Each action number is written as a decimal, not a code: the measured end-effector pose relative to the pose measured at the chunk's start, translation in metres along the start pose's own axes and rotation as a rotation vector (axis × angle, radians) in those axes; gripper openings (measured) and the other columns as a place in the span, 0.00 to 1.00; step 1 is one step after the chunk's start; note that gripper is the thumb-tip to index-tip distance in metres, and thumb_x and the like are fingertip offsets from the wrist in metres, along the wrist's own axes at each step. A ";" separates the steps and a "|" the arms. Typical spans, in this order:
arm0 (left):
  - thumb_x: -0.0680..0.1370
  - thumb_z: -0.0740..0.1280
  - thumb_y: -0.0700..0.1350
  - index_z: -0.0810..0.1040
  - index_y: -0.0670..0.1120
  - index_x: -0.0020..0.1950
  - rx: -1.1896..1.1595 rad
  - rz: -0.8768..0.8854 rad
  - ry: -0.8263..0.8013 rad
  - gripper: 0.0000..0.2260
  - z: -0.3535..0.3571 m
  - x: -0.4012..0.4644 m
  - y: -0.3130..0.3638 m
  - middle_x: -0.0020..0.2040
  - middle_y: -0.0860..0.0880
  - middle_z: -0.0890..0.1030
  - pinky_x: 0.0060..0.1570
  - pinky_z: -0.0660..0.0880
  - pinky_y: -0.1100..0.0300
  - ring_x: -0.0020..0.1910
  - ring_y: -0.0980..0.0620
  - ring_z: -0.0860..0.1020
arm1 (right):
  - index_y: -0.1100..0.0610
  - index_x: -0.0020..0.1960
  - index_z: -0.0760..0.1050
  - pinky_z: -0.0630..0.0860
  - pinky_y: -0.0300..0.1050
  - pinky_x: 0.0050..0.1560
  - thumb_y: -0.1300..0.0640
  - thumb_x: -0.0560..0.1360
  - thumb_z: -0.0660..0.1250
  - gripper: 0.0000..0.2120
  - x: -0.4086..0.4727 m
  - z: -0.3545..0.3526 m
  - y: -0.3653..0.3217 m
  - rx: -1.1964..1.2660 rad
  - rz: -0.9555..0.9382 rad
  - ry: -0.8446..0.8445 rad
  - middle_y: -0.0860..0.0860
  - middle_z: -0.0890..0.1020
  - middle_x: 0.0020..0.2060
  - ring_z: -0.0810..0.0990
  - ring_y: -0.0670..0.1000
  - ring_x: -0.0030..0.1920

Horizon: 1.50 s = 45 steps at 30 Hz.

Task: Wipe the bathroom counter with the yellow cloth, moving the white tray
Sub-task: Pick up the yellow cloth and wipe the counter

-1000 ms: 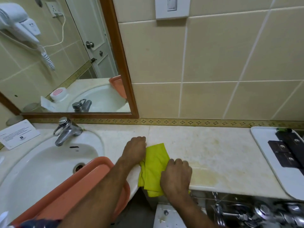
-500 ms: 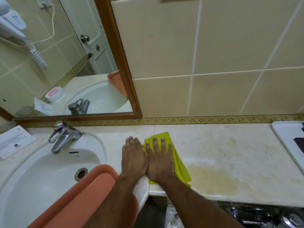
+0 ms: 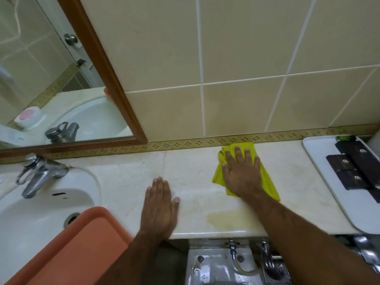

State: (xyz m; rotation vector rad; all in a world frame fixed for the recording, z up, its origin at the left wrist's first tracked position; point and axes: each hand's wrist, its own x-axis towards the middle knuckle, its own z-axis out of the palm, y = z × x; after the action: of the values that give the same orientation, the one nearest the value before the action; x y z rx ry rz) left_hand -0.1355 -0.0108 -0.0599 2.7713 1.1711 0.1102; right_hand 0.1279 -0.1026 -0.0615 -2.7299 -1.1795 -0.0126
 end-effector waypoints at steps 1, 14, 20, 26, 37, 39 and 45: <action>0.80 0.36 0.60 0.45 0.43 0.79 0.001 0.006 -0.004 0.33 0.002 0.001 -0.002 0.80 0.46 0.42 0.77 0.39 0.53 0.79 0.50 0.40 | 0.48 0.74 0.68 0.58 0.66 0.72 0.42 0.77 0.53 0.27 0.005 -0.003 0.017 -0.014 -0.005 0.000 0.56 0.68 0.75 0.64 0.63 0.75; 0.80 0.40 0.59 0.53 0.41 0.79 -0.025 -0.031 -0.024 0.32 -0.005 0.004 0.003 0.80 0.43 0.54 0.78 0.47 0.50 0.80 0.48 0.50 | 0.48 0.74 0.67 0.62 0.64 0.70 0.44 0.78 0.50 0.27 -0.027 -0.029 0.134 -0.062 0.072 -0.018 0.53 0.68 0.75 0.63 0.62 0.75; 0.80 0.40 0.59 0.56 0.40 0.78 -0.043 -0.025 -0.031 0.33 -0.008 0.004 0.006 0.79 0.42 0.57 0.78 0.48 0.50 0.79 0.46 0.54 | 0.47 0.77 0.62 0.58 0.65 0.72 0.43 0.79 0.48 0.27 -0.069 -0.033 0.138 -0.068 0.108 -0.045 0.53 0.63 0.78 0.59 0.61 0.77; 0.80 0.40 0.57 0.59 0.38 0.77 -0.007 -0.011 -0.028 0.32 -0.008 0.006 0.007 0.78 0.39 0.61 0.78 0.50 0.49 0.79 0.44 0.57 | 0.48 0.77 0.62 0.57 0.66 0.73 0.41 0.77 0.48 0.30 -0.095 -0.030 0.117 -0.065 0.232 -0.031 0.54 0.62 0.78 0.58 0.63 0.77; 0.81 0.44 0.56 0.61 0.37 0.76 0.038 0.001 -0.025 0.30 -0.015 0.009 0.004 0.76 0.37 0.65 0.77 0.54 0.46 0.76 0.41 0.62 | 0.51 0.78 0.60 0.51 0.70 0.73 0.41 0.78 0.49 0.30 -0.118 -0.005 -0.058 -0.016 0.251 -0.042 0.56 0.59 0.79 0.53 0.65 0.78; 0.81 0.44 0.55 0.62 0.37 0.75 0.017 -0.032 0.021 0.30 -0.025 0.007 -0.008 0.75 0.37 0.66 0.77 0.54 0.46 0.75 0.40 0.63 | 0.51 0.78 0.59 0.50 0.70 0.73 0.41 0.78 0.49 0.31 -0.116 0.001 -0.085 -0.007 0.213 -0.056 0.56 0.58 0.79 0.52 0.66 0.78; 0.81 0.41 0.56 0.59 0.35 0.75 -0.016 -0.269 0.144 0.31 -0.047 -0.054 -0.090 0.76 0.33 0.62 0.76 0.54 0.43 0.77 0.37 0.59 | 0.52 0.77 0.61 0.48 0.72 0.72 0.41 0.77 0.51 0.31 -0.109 0.017 -0.169 0.043 0.066 -0.077 0.57 0.60 0.79 0.53 0.67 0.77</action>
State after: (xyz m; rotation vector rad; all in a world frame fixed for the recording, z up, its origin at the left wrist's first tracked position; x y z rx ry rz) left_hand -0.2417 0.0169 -0.0275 2.5988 1.5571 0.2940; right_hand -0.0705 -0.0650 -0.0609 -2.7523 -1.0948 0.1265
